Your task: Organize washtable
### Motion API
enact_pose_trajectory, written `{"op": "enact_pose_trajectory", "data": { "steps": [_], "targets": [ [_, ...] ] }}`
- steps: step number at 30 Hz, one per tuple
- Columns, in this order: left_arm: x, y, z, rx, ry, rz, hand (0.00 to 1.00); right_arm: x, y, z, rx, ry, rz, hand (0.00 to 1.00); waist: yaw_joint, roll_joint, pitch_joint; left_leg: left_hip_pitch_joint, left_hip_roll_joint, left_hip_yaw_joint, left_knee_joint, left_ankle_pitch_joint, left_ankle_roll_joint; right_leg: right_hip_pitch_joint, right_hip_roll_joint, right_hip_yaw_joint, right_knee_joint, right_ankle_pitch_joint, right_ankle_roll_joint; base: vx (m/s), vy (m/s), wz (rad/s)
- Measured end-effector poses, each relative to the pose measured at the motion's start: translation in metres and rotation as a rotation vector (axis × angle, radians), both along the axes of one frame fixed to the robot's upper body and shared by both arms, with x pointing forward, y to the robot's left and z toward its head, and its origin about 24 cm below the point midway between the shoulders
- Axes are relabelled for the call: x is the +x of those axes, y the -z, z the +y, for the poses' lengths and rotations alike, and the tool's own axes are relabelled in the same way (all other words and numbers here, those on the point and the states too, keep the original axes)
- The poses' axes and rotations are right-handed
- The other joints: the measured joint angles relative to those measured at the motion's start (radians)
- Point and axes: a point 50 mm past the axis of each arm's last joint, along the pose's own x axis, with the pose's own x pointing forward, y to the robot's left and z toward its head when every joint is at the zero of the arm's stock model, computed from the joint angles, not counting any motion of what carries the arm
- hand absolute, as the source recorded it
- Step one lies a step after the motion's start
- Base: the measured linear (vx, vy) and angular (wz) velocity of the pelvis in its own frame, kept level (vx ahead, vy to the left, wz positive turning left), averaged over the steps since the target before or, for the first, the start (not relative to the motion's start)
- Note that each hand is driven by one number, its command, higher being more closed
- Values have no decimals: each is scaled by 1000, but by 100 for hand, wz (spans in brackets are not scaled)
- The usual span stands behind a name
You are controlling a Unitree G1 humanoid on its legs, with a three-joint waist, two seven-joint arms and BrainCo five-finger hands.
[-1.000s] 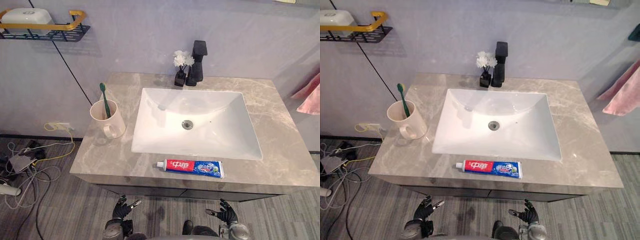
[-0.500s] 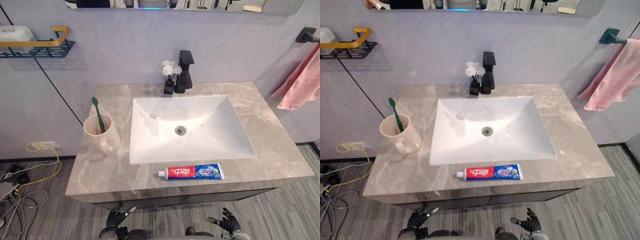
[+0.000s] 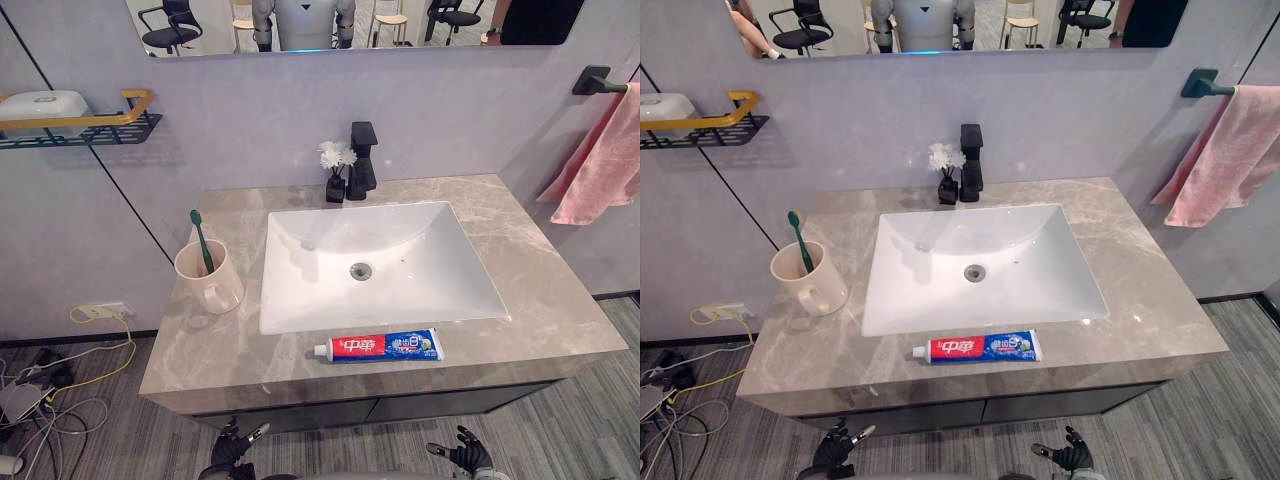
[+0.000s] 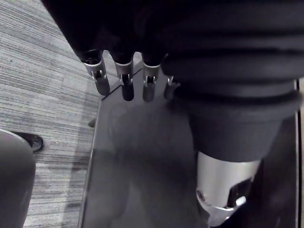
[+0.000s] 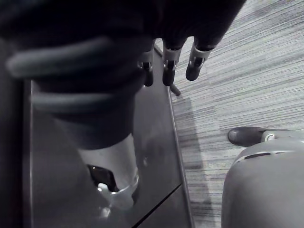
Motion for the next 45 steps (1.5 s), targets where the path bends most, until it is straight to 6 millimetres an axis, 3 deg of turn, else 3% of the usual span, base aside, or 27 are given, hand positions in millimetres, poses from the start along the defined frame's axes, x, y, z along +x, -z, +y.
{"op": "enact_pose_trajectory", "data": {
  "steps": [7, 13, 23, 31, 38, 41, 45],
  "targets": [
    [1, 0, -2, 3, 26, 3, 0, -12, 3, -3, 14, 53, 28, 0, 0, 2, 0, 11, -2, 0, -17, 9, 1, 5, -2, -4, -2, 0, 0, 0, 0, 0],
    [5, 0, -1, 43, 130, 19, 0, -37, 9, -12, 60, 248, 72, 0, -1, 5, 1, 33, -4, -15, -48, 32, -1, 26, -2, -25, -11, 4, -1, -41, -26, 9],
    [7, 0, -2, 91, 229, 33, 0, -37, 7, -17, 57, 291, 59, 0, -2, 7, 5, 34, -5, -40, -84, 62, -2, 26, -2, -41, -18, 13, 0, -62, -22, 6],
    [-6, -2, 24, 132, 115, 59, 0, -33, 3, -32, 27, 325, 33, 0, 1, 6, 6, 28, -9, -86, -91, 72, -6, 39, -3, -90, -18, 4, -1, -14, -19, 17],
    [6, -32, 93, 292, -87, -49, 0, -22, -3, -45, -1, 322, -3, 0, 9, 4, 4, 17, -11, -132, -110, 85, -7, 41, -3, -130, -13, -14, 0, -7, -21, 20],
    [20, -55, 118, 360, -168, -161, 0, -16, -7, -47, -16, 302, -34, 0, 22, 5, 3, 9, -13, -147, -109, 85, -7, 42, -5, -147, -13, -20, 0, 17, -9, 15],
    [59, -113, 136, 487, -216, -454, 0, -13, -9, -47, -22, 293, -55, 0, 34, 7, 4, -4, -20, -177, -100, 85, -7, 49, -12, -181, 4, -39, 2, 27, -8, 24]
  ]
}}
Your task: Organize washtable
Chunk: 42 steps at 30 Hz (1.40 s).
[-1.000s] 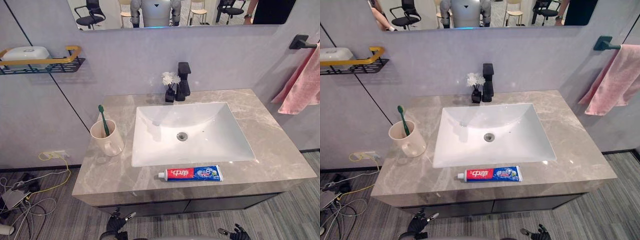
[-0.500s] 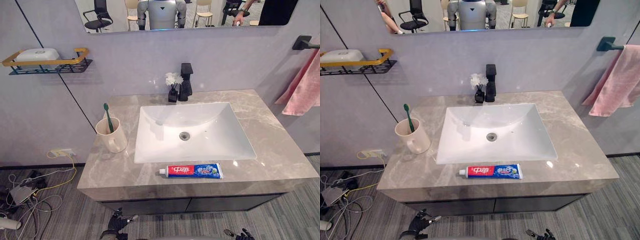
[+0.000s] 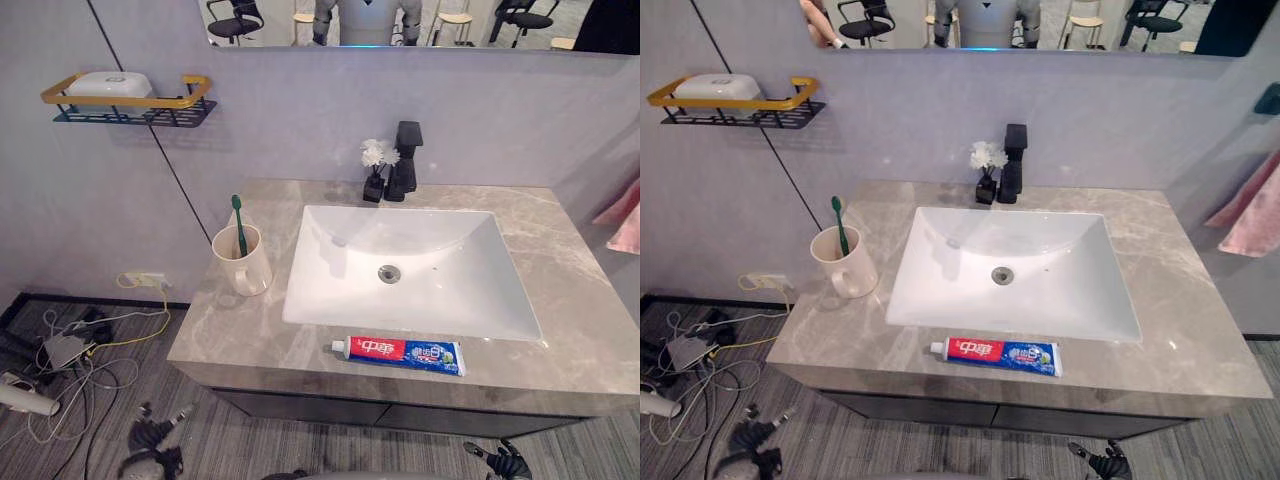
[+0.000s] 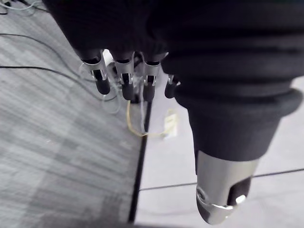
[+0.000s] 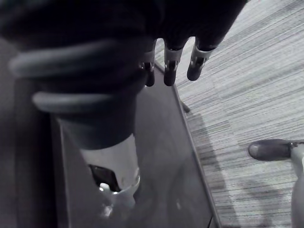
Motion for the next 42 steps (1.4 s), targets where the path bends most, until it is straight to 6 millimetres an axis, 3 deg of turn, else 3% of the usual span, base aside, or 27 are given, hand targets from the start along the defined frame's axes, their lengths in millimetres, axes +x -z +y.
{"op": "enact_pose_trajectory", "data": {
  "steps": [3, 4, 8, 14, 18, 24, 34, 37, 42],
  "targets": [
    [22, -51, -1, 119, 29, -214, 0, -6, 1, 1, -1, 6, 10, 0, 16, 2, -1, 1, -3, -12, 2, 0, 0, 9, -3, -17, 1, -5, -2, 5, -6, 16],
    [31, -77, -7, 184, 49, -327, 0, -9, 2, 4, 8, 6, 15, 0, 25, 3, -1, 0, -3, -17, 3, 0, 0, 9, -4, -20, 3, -6, -2, -10, -8, 10],
    [41, -126, -32, 322, 99, -522, 0, -13, 6, 16, 37, -8, 16, 0, 23, 4, -2, -19, -10, -43, 17, -1, 1, 6, -11, -39, 32, -29, 2, -47, -14, 19],
    [47, -188, -106, 475, 345, -816, 0, -25, 12, 27, 85, -22, 55, 0, 49, 17, -25, -34, -15, -66, 36, -1, 0, -2, -16, -56, 61, -42, 0, -29, -6, 11],
    [37, -214, -153, 513, 542, -1000, 0, -26, 15, 34, 115, -36, 55, 0, 46, 16, -29, -35, -17, -74, 44, -1, 0, -1, -18, -60, 71, -45, -1, -43, 2, 5],
    [33, -218, -178, 581, 735, -1015, 0, -36, 20, 43, 145, -62, 108, 0, 43, 13, -36, -36, -16, -73, 54, -1, 0, -9, -17, -52, 81, -45, -2, -52, 2, -2],
    [30, -210, -218, 616, 1074, -975, 0, -31, 21, 50, 152, -124, 112, 0, 17, -6, -34, -37, -10, -45, 55, -1, 0, -26, -14, -19, 86, -43, -4, -27, 9, -8],
    [31, -199, -237, 578, 1214, -939, 0, -30, 21, 51, 155, -134, 112, 0, -4, -14, -36, -42, -5, -43, 55, -1, 0, -28, -9, -17, 85, -42, -6, 5, -1, -1],
    [43, -176, -252, 553, 1320, -825, 0, -29, 21, 51, 155, -135, 110, 0, -10, -11, -36, -42, -1, -42, 55, -1, 0, -29, -5, -15, 85, -43, -7, 0, 0, 0]
  ]
}}
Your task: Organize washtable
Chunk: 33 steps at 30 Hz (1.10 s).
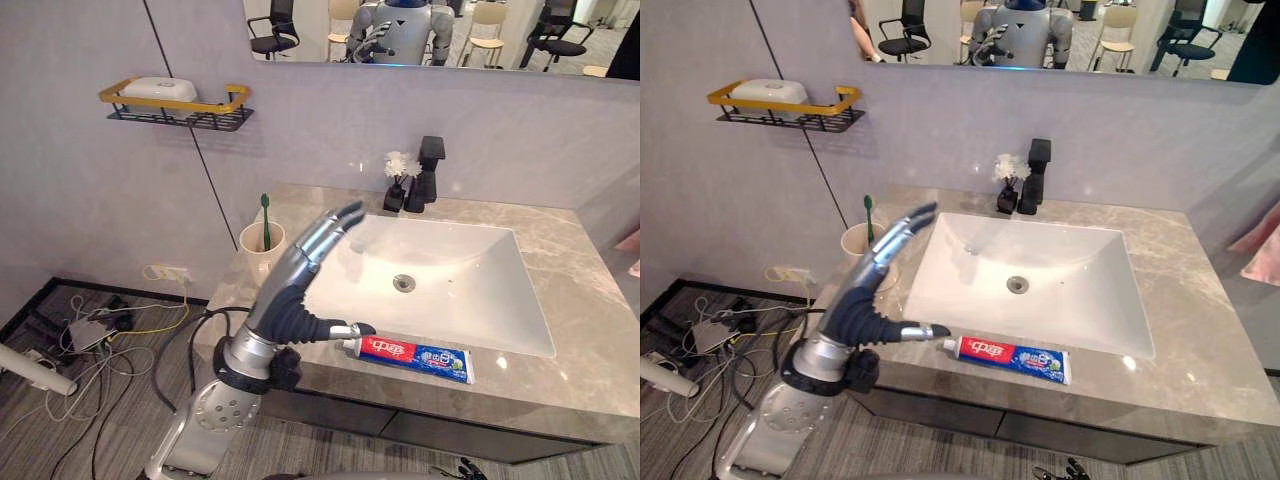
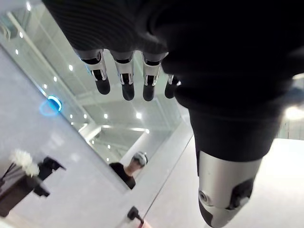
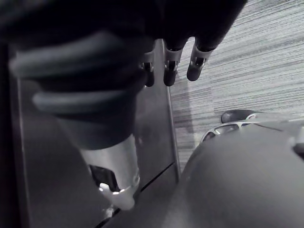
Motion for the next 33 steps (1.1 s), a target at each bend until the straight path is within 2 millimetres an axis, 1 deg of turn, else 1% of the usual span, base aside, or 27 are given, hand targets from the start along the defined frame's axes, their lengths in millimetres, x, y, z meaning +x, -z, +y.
{"op": "enact_pose_trajectory", "data": {
  "steps": [2, 3, 6, 8, 9, 13, 17, 18, 21, 23, 33],
  "targets": [
    [3, 15, -6, 48, 13, 60, 0, 3, 0, 0, 5, -4, -7, 0, 0, 3, 2, 11, 1, -1, -4, 0, 0, -1, 2, -2, -5, 2, -3, 0, 0, 0],
    [4, 17, -6, 54, 13, 70, 0, 3, 0, 0, 6, -5, -8, 0, 0, 4, 2, 11, 1, -2, -4, 0, 0, -1, 2, -2, -6, 2, -3, 0, 0, 0],
    [11, 37, -9, 118, 5, 140, 0, 5, -1, 1, 13, -10, -15, 0, -2, 6, 3, 9, 2, -3, -7, 0, -1, 0, 5, -4, -20, 5, -7, 0, 0, 0],
    [13, 45, -9, 153, -7, 166, 0, 6, -1, 1, 13, -11, -19, 0, -10, 6, 3, 11, 2, -4, -15, 2, -2, 1, 6, -5, -26, 6, -7, 0, 0, 0],
    [15, 51, -8, 175, -14, 191, 0, 9, -1, 0, 12, -11, -25, 0, -22, 7, 4, 11, 2, -5, -20, 2, -3, 4, 8, -6, -37, 13, -7, 33, -2, -1],
    [17, 67, -14, 249, -1, 232, 0, 14, -2, 1, 13, -12, -37, 0, -28, 10, 14, 13, 1, -3, -28, 2, -2, 20, 12, -8, -73, 29, -8, 39, 2, -1],
    [22, 74, -15, 283, -18, 247, 0, 17, -3, 0, 10, -10, -50, 0, -34, 9, 23, 19, 1, -2, -31, 2, -2, 28, 13, -7, -85, 30, -9, 36, -2, -1],
    [23, 75, -15, 288, -22, 252, 0, 19, -3, 0, 9, -10, -55, 0, -37, 8, 34, 31, 1, -2, -33, 2, -2, 40, 14, -7, -89, 30, -9, 0, 0, 0],
    [22, 82, -16, 320, -22, 267, 0, 26, -6, -1, 4, -12, -80, 0, -50, 15, 42, 32, 1, 0, -37, 2, -2, 40, 14, -6, -90, 30, -9, 0, 0, 0],
    [22, 88, -18, 339, -21, 279, 0, 26, -6, -1, 5, -12, -80, 0, -53, 16, 42, 33, 2, 4, -37, 1, -2, 39, 14, -3, -90, 30, -9, -14, 2, -3],
    [22, 90, -18, 347, -34, 290, 0, 27, -6, -1, 11, 2, -82, 0, -53, 18, 42, 33, 3, 8, -38, 1, -2, 39, 14, -1, -95, 34, -8, -2, 0, 0]
  ]
}}
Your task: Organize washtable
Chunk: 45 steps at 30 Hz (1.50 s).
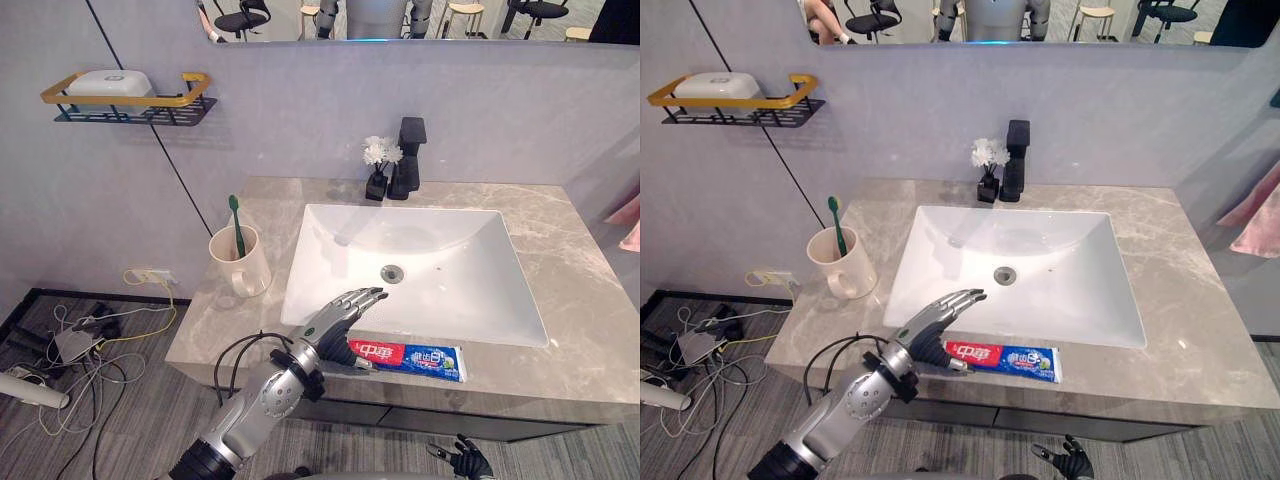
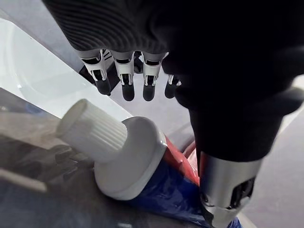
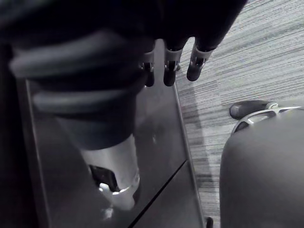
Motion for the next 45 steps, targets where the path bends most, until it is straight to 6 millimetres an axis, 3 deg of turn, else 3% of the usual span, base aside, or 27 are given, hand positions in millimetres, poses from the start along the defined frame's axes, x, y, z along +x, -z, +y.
{"op": "enact_pose_trajectory", "data": {
  "steps": [22, 23, 33, 37, 45],
  "targets": [
    [0, 4, 7, 96, 3, -32, 0, 4, -1, 0, 1, -14, 0, 0, -5, 8, 2, 0, 0, 23, -2, 0, 0, -1, 2, 23, -29, 24, 1, -8, 2, -2],
    [0, 4, 8, 99, 2, -33, 100, 4, -1, -1, 0, -15, 0, 0, -5, 8, 2, 0, 0, 25, -2, 0, 0, -1, 1, 24, -29, 25, 1, -30, 6, -6],
    [7, 1, 9, 127, 15, -45, 100, 5, -2, -8, -19, -22, 2, 0, -8, 12, 2, 2, 1, 27, -1, 0, 0, -1, 2, 27, -28, 26, 2, -20, 1, -1],
    [13, -3, 14, 127, -11, -60, 100, 8, -3, -9, -21, -25, -6, 0, -29, 17, 5, 3, 1, 34, -1, 0, 0, -2, 2, 33, -29, 26, 2, 2, 0, -3],
    [11, 0, 19, 137, -9, -50, 100, 8, -3, -10, -23, -25, -5, 0, -28, 20, 6, 8, 2, 40, -1, -3, 3, -1, 1, 40, -27, 26, 2, -24, 1, -2]
  ]
}}
